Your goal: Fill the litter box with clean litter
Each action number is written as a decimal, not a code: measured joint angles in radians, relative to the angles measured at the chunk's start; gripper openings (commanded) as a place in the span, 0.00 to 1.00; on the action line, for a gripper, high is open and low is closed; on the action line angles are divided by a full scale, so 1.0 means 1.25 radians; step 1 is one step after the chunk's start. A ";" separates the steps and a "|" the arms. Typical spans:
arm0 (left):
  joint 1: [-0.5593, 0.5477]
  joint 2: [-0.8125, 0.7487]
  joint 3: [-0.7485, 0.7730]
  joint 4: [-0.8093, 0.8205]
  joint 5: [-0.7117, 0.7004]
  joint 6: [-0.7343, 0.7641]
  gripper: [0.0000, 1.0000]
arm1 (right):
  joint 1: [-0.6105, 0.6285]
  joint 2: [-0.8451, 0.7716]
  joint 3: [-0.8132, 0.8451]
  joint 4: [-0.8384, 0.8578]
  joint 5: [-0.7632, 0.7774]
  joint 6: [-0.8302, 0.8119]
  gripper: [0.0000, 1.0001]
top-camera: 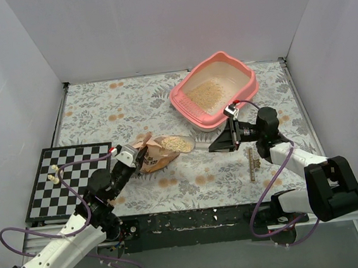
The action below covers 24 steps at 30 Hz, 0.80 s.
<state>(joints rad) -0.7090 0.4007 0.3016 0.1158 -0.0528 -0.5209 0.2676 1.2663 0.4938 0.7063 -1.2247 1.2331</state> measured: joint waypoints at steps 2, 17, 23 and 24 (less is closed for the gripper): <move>0.000 -0.005 0.000 0.000 -0.009 0.000 0.00 | -0.002 0.000 -0.001 0.035 -0.004 0.032 0.01; 0.000 -0.015 -0.002 -0.001 -0.029 0.000 0.00 | -0.012 0.000 -0.001 0.304 -0.005 0.240 0.01; 0.000 -0.015 -0.002 -0.001 -0.029 0.000 0.00 | -0.014 0.002 -0.001 0.370 0.006 0.292 0.01; 0.000 -0.015 -0.002 -0.001 -0.029 0.000 0.00 | -0.014 0.004 -0.001 0.387 0.009 0.303 0.01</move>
<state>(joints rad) -0.7090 0.3820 0.2996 0.1143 -0.0895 -0.5213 0.2497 1.2709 0.4923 1.1896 -1.2140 1.6123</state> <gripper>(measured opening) 0.027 0.347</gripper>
